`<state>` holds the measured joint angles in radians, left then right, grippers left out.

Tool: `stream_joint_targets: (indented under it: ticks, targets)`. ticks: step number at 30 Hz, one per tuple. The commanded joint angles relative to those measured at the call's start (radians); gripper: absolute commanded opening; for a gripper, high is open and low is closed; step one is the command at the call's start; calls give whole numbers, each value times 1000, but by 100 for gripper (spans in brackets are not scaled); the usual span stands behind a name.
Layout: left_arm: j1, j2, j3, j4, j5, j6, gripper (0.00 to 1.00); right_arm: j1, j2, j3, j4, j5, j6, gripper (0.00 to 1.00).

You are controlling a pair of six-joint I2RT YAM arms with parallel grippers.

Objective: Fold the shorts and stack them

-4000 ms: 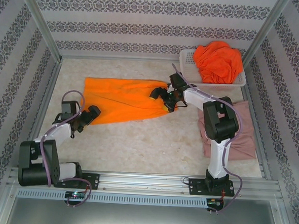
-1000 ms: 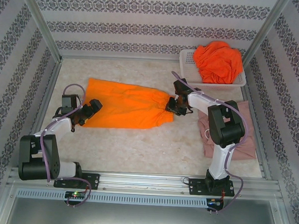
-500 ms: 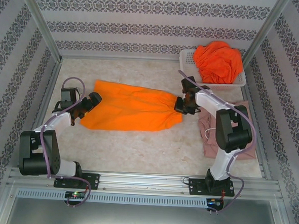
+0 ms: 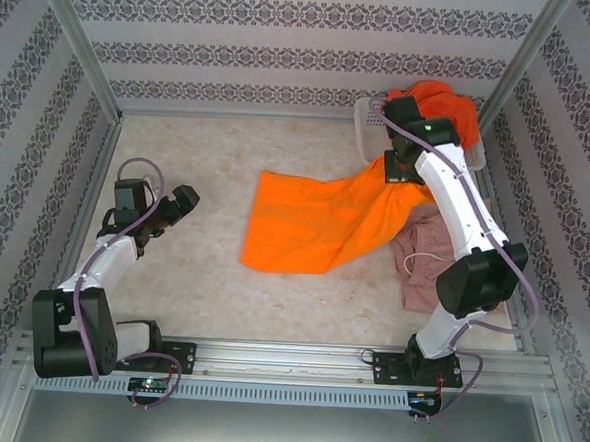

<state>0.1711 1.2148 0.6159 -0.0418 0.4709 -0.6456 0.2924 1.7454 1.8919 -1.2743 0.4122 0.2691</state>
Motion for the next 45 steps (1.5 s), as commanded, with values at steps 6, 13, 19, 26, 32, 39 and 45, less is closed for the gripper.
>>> stream_joint_targets:
  ticks: [6, 13, 19, 26, 32, 39, 45]
  targets:
    - [-8, -23, -48, 5, 40, -5, 100, 259, 329, 487, -352, 221, 25, 0]
    - [-8, -24, -55, 16, 43, -14, 100, 477, 674, 839, -424, 160, 60, 8]
    - [-9, -40, -53, 47, 79, -37, 100, 504, 691, 838, -244, -378, 115, 70]
    - [-20, -101, -31, 113, 147, -116, 100, 439, 311, 351, 155, -559, 194, 87]
    - [-168, -48, 50, 114, 124, -131, 100, 331, 109, -188, 454, -593, 290, 87]
    - [-258, 84, 104, 176, 114, -153, 98, 306, 162, -414, 638, -686, 334, 88]
    - [-265, 120, 106, 178, 118, -147, 97, 351, 242, -486, 664, -728, 308, 84]
